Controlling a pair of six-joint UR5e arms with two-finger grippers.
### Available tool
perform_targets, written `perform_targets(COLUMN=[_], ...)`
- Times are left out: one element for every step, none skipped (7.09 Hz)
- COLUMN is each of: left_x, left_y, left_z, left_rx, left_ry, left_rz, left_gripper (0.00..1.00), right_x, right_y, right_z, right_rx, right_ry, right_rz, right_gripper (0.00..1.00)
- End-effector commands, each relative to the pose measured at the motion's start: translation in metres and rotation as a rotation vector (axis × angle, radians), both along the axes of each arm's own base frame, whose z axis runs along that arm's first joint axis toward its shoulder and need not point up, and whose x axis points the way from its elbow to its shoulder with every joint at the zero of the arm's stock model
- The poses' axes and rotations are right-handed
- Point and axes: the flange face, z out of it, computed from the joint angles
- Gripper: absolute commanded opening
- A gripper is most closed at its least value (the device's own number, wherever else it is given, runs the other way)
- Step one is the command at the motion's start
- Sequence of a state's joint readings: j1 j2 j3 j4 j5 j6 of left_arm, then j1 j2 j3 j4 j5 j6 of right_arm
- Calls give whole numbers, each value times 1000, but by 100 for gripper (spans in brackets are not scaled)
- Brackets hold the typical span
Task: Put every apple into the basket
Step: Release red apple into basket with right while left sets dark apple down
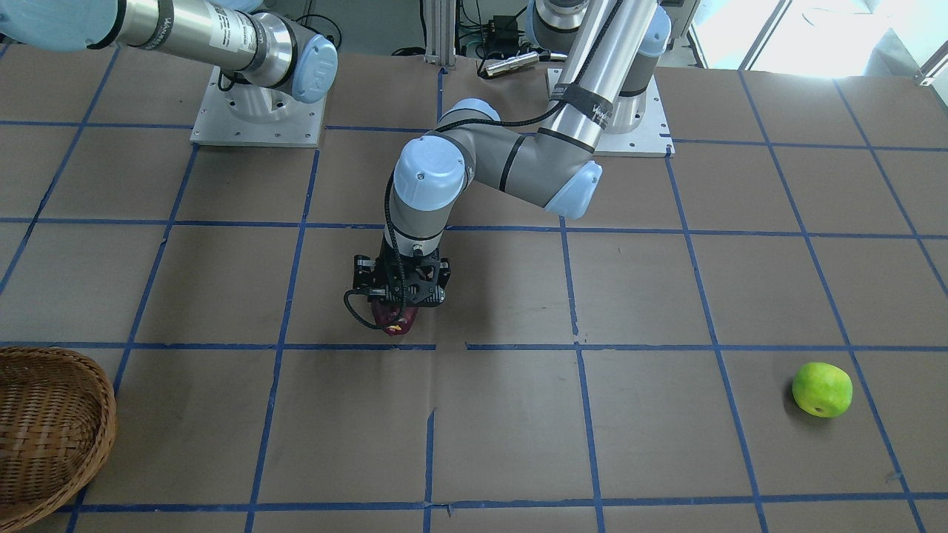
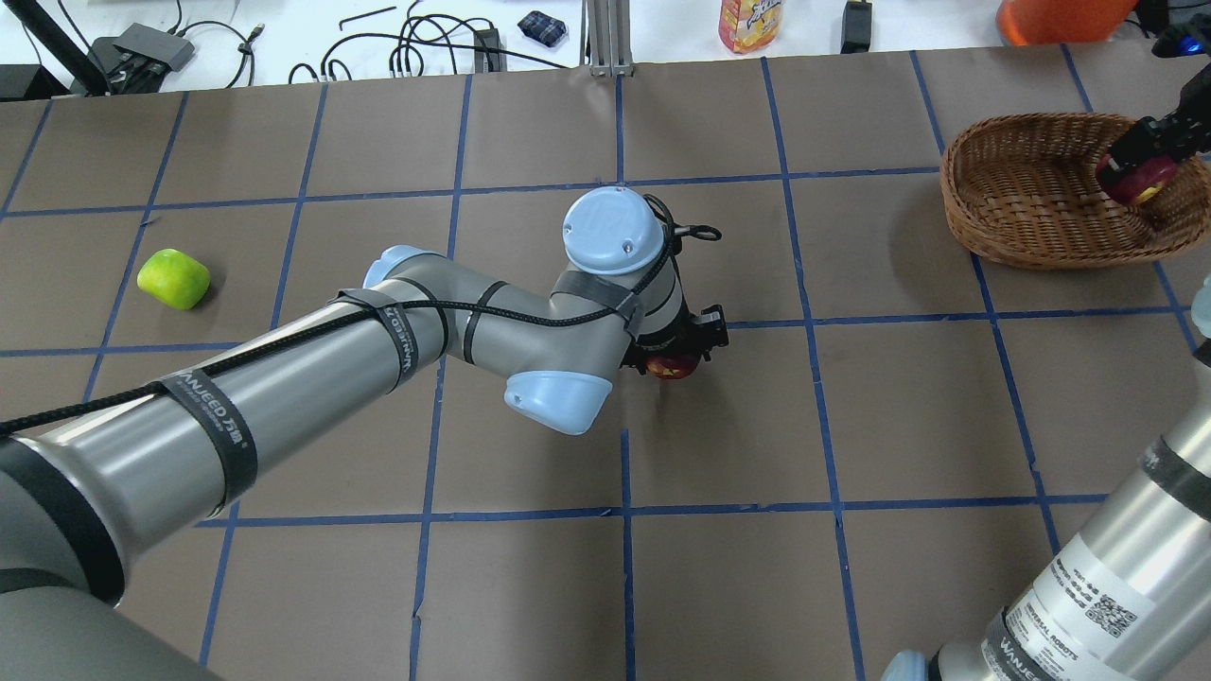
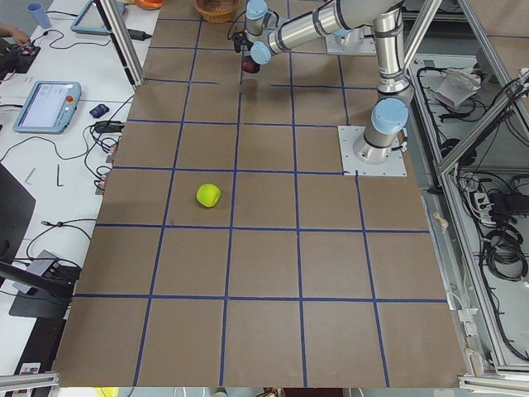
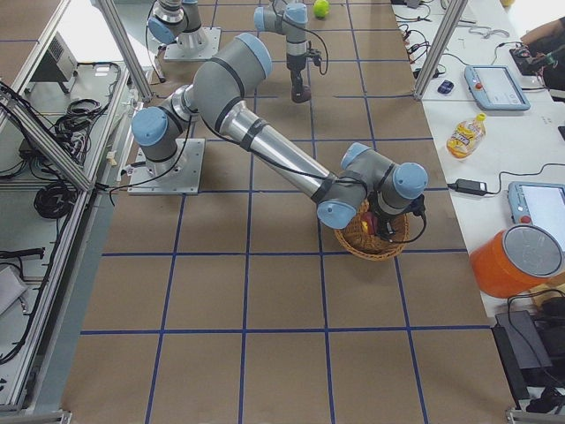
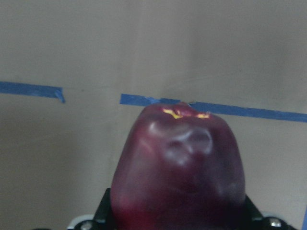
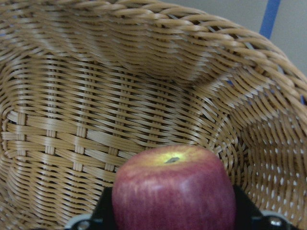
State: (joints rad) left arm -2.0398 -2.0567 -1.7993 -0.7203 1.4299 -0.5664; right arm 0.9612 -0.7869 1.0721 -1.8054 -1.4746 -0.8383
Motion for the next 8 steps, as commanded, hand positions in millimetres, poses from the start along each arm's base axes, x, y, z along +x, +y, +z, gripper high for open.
perform_targets(left_x=[10, 19, 53, 110, 187, 267, 335, 399], left_y=[-8, -32, -62, -86, -101, -110, -118, -129], left_z=[14, 44, 79, 117, 140, 149, 144, 117], left_rx=[-58, -96, -53, -33, 33, 75, 91, 121], left_ry=[-21, 5, 8, -33, -106, -163, -178, -174], left_rz=[-26, -18, -19, -47, -122, -239, -283, -374], left_gripper=[100, 100, 100, 100, 100, 100, 100, 100], right_x=[-11, -10, -6, -2, 0, 17, 96, 167], right_y=[-6, -4, 0, 2, 2, -3, -16, -25], right_z=[22, 37, 33, 32, 31, 32, 49, 80], right_rx=[-47, -50, -17, 8, 9, 16, 74, 62], right_ry=[49, 53, 21, 1, -5, -18, -70, -46], right_rz=[3, 3, -10, -5, 1, 31, 118, 163], right_gripper=[77, 77, 100, 100, 100, 100, 100, 100])
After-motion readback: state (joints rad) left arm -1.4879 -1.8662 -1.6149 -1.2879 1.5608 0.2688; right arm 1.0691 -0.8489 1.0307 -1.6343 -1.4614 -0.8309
